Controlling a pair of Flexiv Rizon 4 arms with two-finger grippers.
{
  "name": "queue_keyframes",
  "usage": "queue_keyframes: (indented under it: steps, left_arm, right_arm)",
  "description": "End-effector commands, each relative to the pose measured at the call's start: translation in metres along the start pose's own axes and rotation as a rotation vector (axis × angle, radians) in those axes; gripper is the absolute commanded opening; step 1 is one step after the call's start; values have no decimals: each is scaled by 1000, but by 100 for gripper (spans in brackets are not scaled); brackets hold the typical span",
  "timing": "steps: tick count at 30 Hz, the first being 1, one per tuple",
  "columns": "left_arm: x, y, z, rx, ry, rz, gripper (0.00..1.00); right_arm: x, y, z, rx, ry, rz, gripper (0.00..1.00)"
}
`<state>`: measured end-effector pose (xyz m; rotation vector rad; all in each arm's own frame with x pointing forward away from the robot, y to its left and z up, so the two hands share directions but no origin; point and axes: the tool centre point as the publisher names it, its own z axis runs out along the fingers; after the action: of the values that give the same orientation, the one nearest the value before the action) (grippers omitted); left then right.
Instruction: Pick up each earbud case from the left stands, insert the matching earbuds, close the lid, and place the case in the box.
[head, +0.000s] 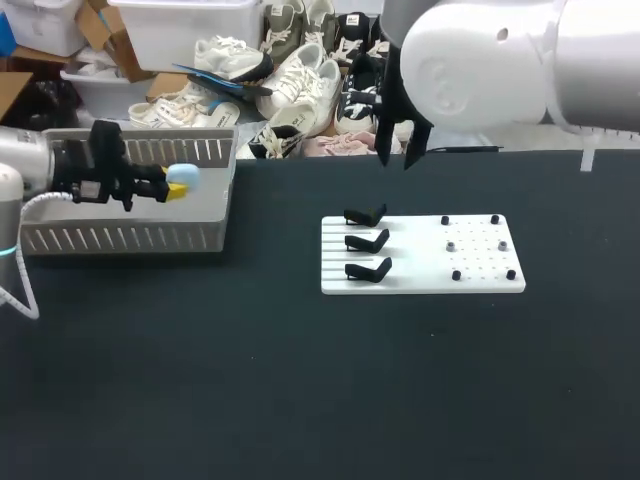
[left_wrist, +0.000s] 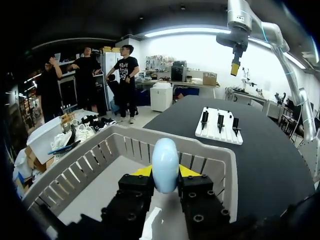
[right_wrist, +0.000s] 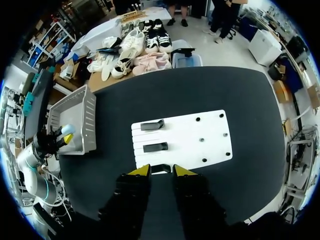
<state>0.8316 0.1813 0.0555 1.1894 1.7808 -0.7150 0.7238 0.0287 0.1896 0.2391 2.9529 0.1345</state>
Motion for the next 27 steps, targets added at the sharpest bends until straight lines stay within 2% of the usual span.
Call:
queue_keyframes:
  steps: [1,3,4,11,16,20,27]
  left_arm:
    - [-2,8,8,78,17,-9,8]
    - [-2,9,8,77,15,-13,76]
    - [-2,9,8,76,13,-14,100]
    - [-11,7,2,69,-9,11,100]
    - [-29,-8,-2,61,-38,44,100]
    - [-40,-27,0,67,-68,56,100]
    - [-49,-57,10,115,-74,45,100]
  right_arm:
    - [-1,2,2,5,7,1,25]
    - [0,1,3,4,8,2,25]
    - [0,1,3,4,8,3,25]
    - [1,0,4,-8,4,8,25]
    - [0,-4,4,-31,-15,-1,27]
    - [-2,-7,4,-61,-41,-30,27]
    - [-10,-23,2,-134,-91,-25,27]
